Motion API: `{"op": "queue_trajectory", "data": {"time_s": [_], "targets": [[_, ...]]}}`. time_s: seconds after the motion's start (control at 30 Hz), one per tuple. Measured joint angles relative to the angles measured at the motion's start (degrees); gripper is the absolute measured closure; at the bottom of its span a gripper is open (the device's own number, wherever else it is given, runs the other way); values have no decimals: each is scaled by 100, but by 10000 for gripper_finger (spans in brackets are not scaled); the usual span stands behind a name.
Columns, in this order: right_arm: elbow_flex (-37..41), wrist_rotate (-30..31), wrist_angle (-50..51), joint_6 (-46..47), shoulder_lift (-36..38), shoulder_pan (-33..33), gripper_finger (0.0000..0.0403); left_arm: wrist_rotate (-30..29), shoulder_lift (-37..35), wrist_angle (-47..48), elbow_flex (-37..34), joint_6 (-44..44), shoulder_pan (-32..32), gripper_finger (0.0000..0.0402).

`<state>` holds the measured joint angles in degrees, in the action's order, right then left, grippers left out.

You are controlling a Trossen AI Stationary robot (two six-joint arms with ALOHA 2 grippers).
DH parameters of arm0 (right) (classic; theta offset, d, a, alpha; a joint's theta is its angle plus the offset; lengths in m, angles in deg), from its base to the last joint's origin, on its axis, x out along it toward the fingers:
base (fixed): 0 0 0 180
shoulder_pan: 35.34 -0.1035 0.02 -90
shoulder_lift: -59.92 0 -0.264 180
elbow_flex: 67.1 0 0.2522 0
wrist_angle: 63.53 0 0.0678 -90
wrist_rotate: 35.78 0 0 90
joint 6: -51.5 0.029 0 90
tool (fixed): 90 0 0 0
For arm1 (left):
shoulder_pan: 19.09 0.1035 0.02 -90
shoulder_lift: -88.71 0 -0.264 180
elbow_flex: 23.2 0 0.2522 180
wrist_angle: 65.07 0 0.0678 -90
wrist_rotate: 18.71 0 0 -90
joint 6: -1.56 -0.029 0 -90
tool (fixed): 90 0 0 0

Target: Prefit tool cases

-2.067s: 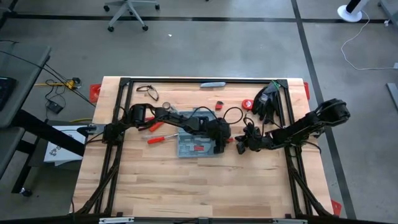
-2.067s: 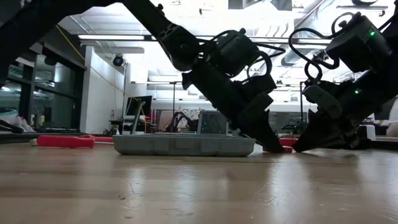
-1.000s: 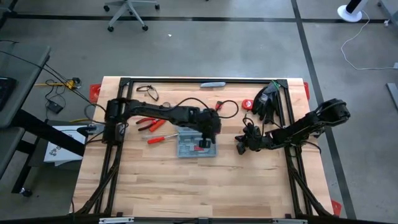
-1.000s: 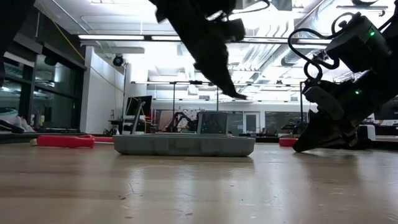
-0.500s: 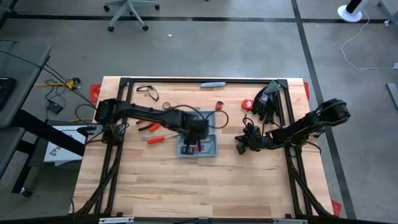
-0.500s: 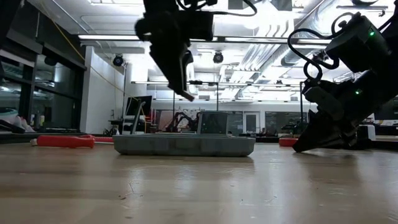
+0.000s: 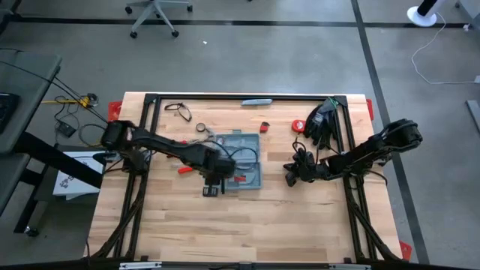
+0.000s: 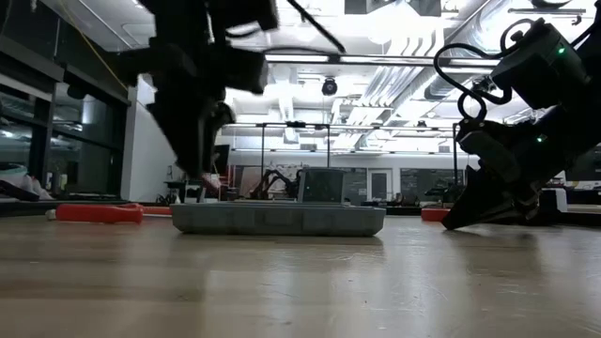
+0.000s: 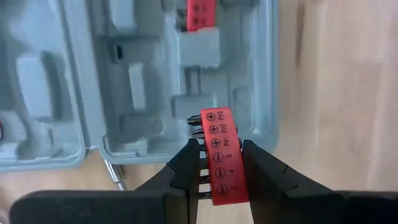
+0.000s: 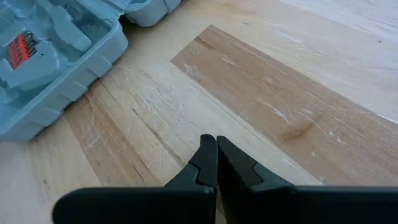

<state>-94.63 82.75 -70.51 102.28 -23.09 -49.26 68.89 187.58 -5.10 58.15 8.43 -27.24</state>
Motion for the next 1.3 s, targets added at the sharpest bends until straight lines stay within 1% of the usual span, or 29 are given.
{"op": "queue_trajectory", "data": {"time_s": [0.13, 0.2, 0.3, 0.4, 0.53, 0.67, 0.77, 0.93, 1.1, 1.3], "targets": [[-1, 20, -3, -28, -1, 1, 403, -24, -636, -979, -582, 359, 16, 320], [1, 27, -4, -26, -1, -1, 403, -28, -745, -1230, -803, 494, 27, 320], [0, 31, -9, 19, -1, -1, 403, -18, -717, -1530, -1063, 597, 25, 320], [0, 31, -20, 24, -1, -1, 403, 44, -535, -1821, -1244, 602, 25, 320], [0, 26, -52, 40, -1, -1, 403, 43, -249, -2119, -1282, 559, 25, 320], [1, 7, -55, 84, -1, -1, 403, 42, -24, -2226, -1281, 503, 25, 320], [0, 3, -56, 168, -1, -1, 403, 35, 9, -2247, -1274, 484, 32, 320], [0, 0, -60, 169, -1, -1, 403, -136, 9, -2234, -1274, 444, 42, 320], [-1, 0, -60, 169, -1, -1, 403, -154, 8, -2215, -1274, 348, 91, 320], [-1, -11, -60, 169, -1, -1, 402, -156, -129, -1934, -1277, 253, 102, 320]]}}
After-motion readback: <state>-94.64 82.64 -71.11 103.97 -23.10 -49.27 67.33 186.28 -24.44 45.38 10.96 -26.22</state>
